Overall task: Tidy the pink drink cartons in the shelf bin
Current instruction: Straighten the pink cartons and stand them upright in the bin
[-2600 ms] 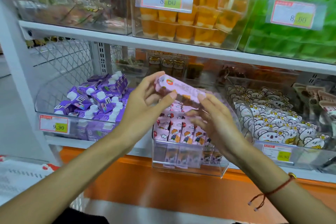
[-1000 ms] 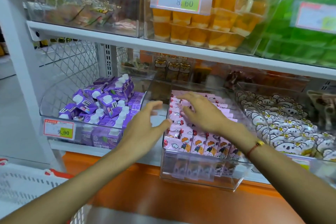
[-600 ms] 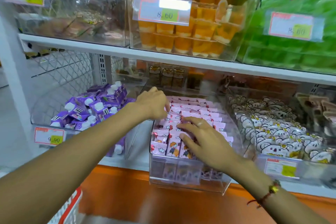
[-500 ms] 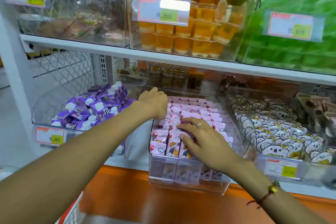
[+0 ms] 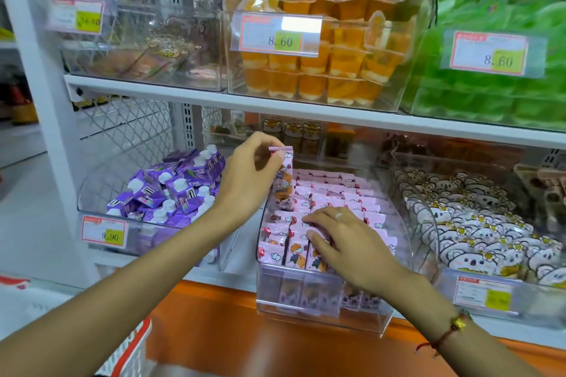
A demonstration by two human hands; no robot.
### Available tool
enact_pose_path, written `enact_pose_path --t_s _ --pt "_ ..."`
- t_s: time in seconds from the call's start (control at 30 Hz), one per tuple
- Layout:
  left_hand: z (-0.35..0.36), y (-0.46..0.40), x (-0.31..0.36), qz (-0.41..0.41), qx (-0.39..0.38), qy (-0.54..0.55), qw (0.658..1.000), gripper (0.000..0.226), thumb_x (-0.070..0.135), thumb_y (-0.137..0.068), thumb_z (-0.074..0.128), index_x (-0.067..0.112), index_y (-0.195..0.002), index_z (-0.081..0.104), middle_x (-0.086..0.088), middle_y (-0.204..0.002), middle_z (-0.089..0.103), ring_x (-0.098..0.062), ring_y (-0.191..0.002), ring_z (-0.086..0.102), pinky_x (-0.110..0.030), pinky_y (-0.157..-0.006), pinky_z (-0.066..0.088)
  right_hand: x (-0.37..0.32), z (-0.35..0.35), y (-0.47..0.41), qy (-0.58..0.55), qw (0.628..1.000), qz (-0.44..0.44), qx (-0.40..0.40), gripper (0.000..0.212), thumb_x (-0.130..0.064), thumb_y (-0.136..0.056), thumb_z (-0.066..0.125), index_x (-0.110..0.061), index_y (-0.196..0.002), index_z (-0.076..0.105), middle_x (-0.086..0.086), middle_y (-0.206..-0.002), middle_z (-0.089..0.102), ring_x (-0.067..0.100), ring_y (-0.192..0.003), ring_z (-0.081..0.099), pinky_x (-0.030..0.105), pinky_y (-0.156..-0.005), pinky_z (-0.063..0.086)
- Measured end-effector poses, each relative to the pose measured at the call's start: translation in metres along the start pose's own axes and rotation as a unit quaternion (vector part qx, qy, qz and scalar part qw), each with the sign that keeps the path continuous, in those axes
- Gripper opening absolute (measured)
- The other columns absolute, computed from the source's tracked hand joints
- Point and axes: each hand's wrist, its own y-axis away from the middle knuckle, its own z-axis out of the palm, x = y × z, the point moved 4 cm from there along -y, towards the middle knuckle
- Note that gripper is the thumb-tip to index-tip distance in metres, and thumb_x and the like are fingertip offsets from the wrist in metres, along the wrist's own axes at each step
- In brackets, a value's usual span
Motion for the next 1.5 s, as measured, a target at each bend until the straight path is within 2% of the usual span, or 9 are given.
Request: enact_pose_path --t_s 0.13,0.33,0.5,0.63,0.7,1.0,1.17,1.33,1.5 --pt "-0.006 0.021 0.017 0.027 0.084 0.082 0.993 0.008 0.008 -0.094 0.057 0.015 -0.094 0.060 0.001 -0.095 0.068 -0.003 -0.086 0.063 -0.019 -0.081 0.051 -0.005 -0.006 0.002 -0.036 0.999 0.006 0.025 0.037 -0.038 -0.101 0.034 -0.024 -0.130 0.052 -0.006 -0.127 0.054 0.014 -0.117 0.045 0.026 -0.089 0.037" --pt "-0.001 0.047 0.021 -0.028 0.080 0.170 0.982 0.006 0.013 -0.092 0.060 0.014 -0.097 0.064 0.005 -0.089 0.069 0.000 -0.081 0.065 -0.020 -0.077 0.053 -0.022 -0.034 0.010 -0.348 0.928 0.084 0.102 0.049 -0.071 -0.086 0.036 -0.044 -0.126 0.047 -0.022 -0.127 0.050 0.001 -0.119 0.047 0.032 -0.099 0.040" --pt "0.011 0.058 0.018 -0.079 0.013 0.241 0.967 0.015 0.020 -0.093 0.059 0.026 -0.104 0.065 0.017 -0.096 0.070 0.002 -0.094 0.066 -0.020 -0.080 0.056 -0.033 -0.048 0.013 -0.333 0.928 0.047 0.160 0.023 -0.032 -0.092 0.059 -0.037 -0.114 0.056 -0.016 -0.107 0.060 -0.001 -0.094 0.056 0.012 -0.078 0.044" --pt "0.014 0.061 0.012 -0.077 -0.013 0.177 0.981 0.021 0.017 -0.095 0.056 0.030 -0.110 0.061 0.016 -0.112 0.063 -0.003 -0.106 0.062 -0.024 -0.087 0.054 -0.019 -0.039 0.012 -0.569 0.792 0.184 0.122 0.010 -0.024 -0.093 0.057 -0.025 -0.103 0.059 -0.011 -0.085 0.070 -0.009 -0.070 0.064 0.008 -0.059 0.048" --pt "0.016 0.064 0.011 -0.056 -0.038 0.118 0.991 0.023 0.012 -0.093 0.058 0.031 -0.105 0.062 0.017 -0.105 0.065 0.003 -0.100 0.061 -0.019 -0.081 0.053 -0.016 -0.035 0.012 -0.605 0.763 0.202 0.107 0.012 -0.022 -0.094 0.056 -0.020 -0.105 0.060 -0.017 -0.076 0.071 -0.007 -0.070 0.065 0.011 -0.062 0.051" --pt "0.021 0.072 0.009 0.009 -0.080 0.042 0.996 0.046 0.018 -0.077 0.078 0.040 -0.110 0.054 0.030 -0.107 0.061 0.008 -0.103 0.057 -0.013 -0.077 0.050 -0.018 -0.037 0.013 -0.584 0.779 0.180 0.138 0.040 -0.033 -0.073 0.073 -0.023 -0.109 0.060 -0.007 -0.091 0.073 0.008 -0.085 0.071 0.019 -0.077 0.056" --pt "0.025 0.070 0.009 0.032 -0.093 0.053 0.994 0.047 0.013 -0.088 0.066 0.042 -0.114 0.039 0.035 -0.115 0.055 0.014 -0.111 0.051 -0.007 -0.087 0.043 -0.022 -0.043 0.010 -0.590 0.789 0.131 0.108 0.035 -0.025 -0.094 0.053 -0.022 -0.129 0.054 -0.009 -0.120 0.067 0.003 -0.112 0.061 0.020 -0.092 0.050" --pt "0.030 0.073 0.004 0.057 -0.101 -0.005 0.993 0.044 0.006 -0.088 0.062 0.031 -0.119 0.044 0.026 -0.121 0.052 0.007 -0.117 0.048 -0.021 -0.093 0.047 -0.027 -0.048 0.014 -0.544 0.808 0.129 0.187 0.029 -0.012 -0.089 0.063 -0.029 -0.110 0.056 -0.017 -0.100 0.069 -0.002 -0.095 0.065 0.021 -0.091 0.051" --pt "0.027 0.074 0.009 0.051 -0.068 0.022 0.996 0.046 0.023 -0.082 0.073 0.044 -0.115 0.047 0.025 -0.112 0.058 0.002 -0.103 0.058 -0.029 -0.079 0.054 -0.027 -0.056 0.018 -0.516 0.807 0.148 0.245 0.032 -0.018 -0.076 0.077 -0.015 -0.104 0.062 0.002 -0.095 0.070 0.016 -0.080 0.070 0.026 -0.072 0.058"
